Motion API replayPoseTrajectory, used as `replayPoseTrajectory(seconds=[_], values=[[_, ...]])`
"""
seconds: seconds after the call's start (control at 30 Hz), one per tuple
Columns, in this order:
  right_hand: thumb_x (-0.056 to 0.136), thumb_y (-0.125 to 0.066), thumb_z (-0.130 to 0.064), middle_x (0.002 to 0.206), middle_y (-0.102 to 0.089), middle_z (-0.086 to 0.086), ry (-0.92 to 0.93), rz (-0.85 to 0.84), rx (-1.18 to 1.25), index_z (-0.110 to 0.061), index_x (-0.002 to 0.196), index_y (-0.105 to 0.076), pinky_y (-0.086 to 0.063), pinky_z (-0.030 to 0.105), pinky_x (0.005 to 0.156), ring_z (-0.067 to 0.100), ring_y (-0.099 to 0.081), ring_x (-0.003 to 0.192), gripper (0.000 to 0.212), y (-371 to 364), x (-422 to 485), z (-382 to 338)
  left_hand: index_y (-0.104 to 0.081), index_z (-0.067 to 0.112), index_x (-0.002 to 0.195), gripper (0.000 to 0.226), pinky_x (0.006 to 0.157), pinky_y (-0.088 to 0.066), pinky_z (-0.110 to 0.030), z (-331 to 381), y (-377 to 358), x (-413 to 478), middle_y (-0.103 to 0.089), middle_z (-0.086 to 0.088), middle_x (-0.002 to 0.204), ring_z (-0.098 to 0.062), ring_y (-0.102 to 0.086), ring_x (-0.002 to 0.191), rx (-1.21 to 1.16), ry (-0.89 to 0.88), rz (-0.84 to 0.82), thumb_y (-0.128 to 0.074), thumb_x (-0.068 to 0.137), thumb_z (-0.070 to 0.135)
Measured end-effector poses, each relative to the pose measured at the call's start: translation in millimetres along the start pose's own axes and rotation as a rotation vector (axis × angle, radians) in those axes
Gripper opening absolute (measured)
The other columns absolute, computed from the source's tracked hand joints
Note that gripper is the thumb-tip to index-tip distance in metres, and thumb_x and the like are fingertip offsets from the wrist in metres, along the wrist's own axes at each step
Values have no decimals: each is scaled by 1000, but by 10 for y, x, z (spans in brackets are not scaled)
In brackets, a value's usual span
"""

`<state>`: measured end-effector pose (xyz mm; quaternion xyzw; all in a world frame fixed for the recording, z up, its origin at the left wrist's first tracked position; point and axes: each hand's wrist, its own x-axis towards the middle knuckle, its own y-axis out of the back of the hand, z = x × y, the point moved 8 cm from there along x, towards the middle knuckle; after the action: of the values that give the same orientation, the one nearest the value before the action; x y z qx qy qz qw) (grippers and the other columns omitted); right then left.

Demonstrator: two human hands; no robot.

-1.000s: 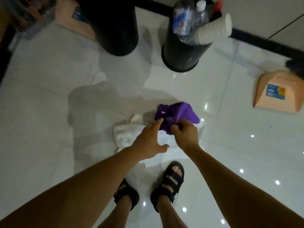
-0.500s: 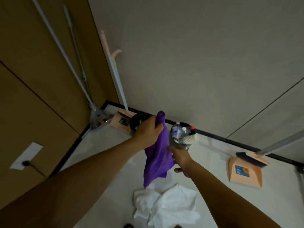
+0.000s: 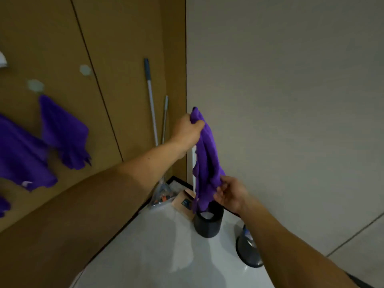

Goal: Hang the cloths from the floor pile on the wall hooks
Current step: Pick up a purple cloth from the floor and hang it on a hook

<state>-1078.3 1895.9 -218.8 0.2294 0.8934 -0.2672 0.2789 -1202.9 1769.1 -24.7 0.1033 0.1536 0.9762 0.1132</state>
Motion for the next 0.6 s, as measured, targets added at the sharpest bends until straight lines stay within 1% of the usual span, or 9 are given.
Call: replayPoseTrajectory(seconds=[0.07,0.1,0.2,0.27,0.33,0.37,0.43,0.5,0.6], values=[[92,-53,-19,43,-39,-3,56,2,-1,-17,55,-41,-41,27,56,12,-46,46,39,-13,-83,-221,-62,6,102,26,61,-49,-30,21,349,60,-68,-11,94,-22,-65,78,7,38,112,-55,84,25],[92,-52,-19,48,-41,-2,92,4,-4,-17,59,-44,-40,29,59,13,-47,51,33,-14,-136,-349,-63,7,97,24,61,-49,-31,12,513,71,-68,-12,94,-23,-65,77,10,62,161,-56,84,25],[93,-48,-25,77,-50,2,226,30,-129,-18,80,-54,-42,36,67,21,-50,72,16,-35,-295,-763,-63,9,85,22,64,-48,-34,-15,857,32,-67,-15,90,-30,-65,80,94,120,234,-55,79,29],[97,-42,-29,89,-54,6,252,1,-263,-17,88,-56,-42,42,78,28,-52,82,20,-105,-359,-933,-59,15,77,19,65,-48,-36,-61,966,-23,-67,-17,91,-30,-64,80,114,170,219,-52,75,32],[100,-37,-30,95,-57,9,224,-24,-364,-15,92,-56,-39,52,93,34,-55,94,26,-152,-392,-1006,-56,17,69,22,66,-45,-35,-78,1075,-100,-62,-12,79,-27,-60,78,102,223,221,-51,70,38],[101,-36,-29,95,-59,9,217,-27,-386,-14,93,-56,-37,56,98,35,-56,98,26,-159,-399,-1017,-55,17,66,25,66,-42,-34,-74,1134,-139,-58,-9,76,-26,-57,75,121,239,221,-51,74,40],[102,-35,-27,90,-59,8,247,-28,-356,-14,96,-57,-42,55,94,31,-57,92,26,-192,-422,-1047,-54,16,64,32,62,-39,-30,-20,1246,-225,-54,-7,73,-24,-52,69,192,231,229,-50,88,37],[102,-36,-27,87,-62,8,297,-79,-255,-15,99,-62,-49,44,78,25,-57,78,28,-283,-450,-1090,-51,15,64,31,53,-34,-27,-10,1341,-312,-50,-4,65,-19,-46,59,178,258,230,-51,92,28],[100,-44,-26,90,-69,9,348,-205,-112,-9,100,-66,-52,36,69,21,-63,74,27,-393,-519,-1157,-51,16,69,25,56,-31,-26,-24,1464,-442,-48,-3,64,-19,-45,60,95,314,225,-51,92,26]])
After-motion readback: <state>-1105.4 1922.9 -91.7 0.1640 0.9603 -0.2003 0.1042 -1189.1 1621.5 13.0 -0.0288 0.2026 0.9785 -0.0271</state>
